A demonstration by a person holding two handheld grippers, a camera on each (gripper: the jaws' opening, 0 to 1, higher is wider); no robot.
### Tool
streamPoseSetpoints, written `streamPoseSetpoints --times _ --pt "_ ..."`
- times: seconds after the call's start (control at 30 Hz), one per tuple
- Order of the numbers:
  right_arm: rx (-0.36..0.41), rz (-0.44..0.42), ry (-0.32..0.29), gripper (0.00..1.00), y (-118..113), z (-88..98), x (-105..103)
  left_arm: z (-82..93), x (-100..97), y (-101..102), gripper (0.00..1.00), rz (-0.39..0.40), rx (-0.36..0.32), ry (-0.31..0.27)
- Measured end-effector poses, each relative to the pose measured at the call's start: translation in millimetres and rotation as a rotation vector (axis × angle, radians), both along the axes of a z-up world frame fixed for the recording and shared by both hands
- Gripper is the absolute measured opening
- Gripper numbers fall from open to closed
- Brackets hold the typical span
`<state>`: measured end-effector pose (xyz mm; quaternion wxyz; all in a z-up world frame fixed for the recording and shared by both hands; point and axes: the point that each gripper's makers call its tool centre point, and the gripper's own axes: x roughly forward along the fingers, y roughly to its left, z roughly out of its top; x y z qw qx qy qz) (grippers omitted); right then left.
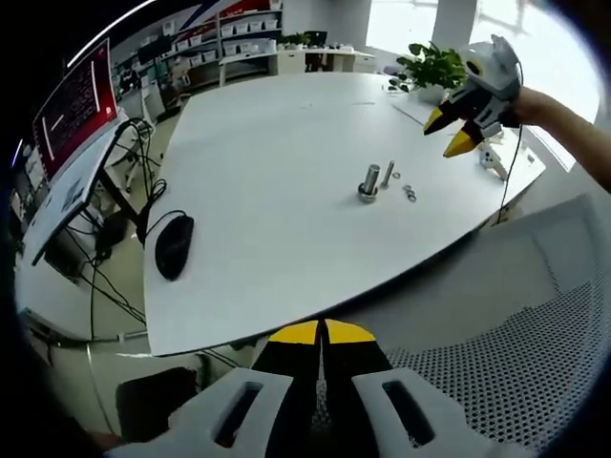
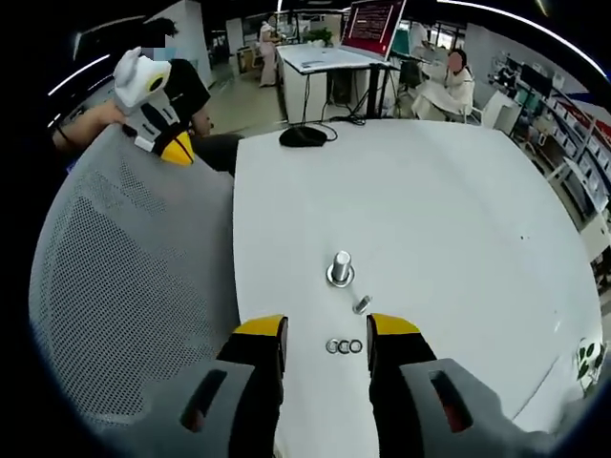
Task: Place the washer onto the threaded stud by aligning its center hole with the stud, sliding it down to the base, and recovering from edge contact or off-axis alignment until the washer reaches the visible bottom stop.
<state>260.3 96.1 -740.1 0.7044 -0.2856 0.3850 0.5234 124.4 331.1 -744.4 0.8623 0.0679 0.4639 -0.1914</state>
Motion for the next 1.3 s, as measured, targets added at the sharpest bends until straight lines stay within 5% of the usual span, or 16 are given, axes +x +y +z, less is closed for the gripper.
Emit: streamPoseSetpoints --times 0.67,1.3 --pt "-0.132 0.050 0.067 0.33 -7 -52.2 12 1.2 3.9 3 0.00 0.013 0.004 -0.023" --pt "-0.235 0.092 0.189 0.27 -25 -108.9 -13 1.9 6.1 5 0.00 0.027 0.009 -0.036"
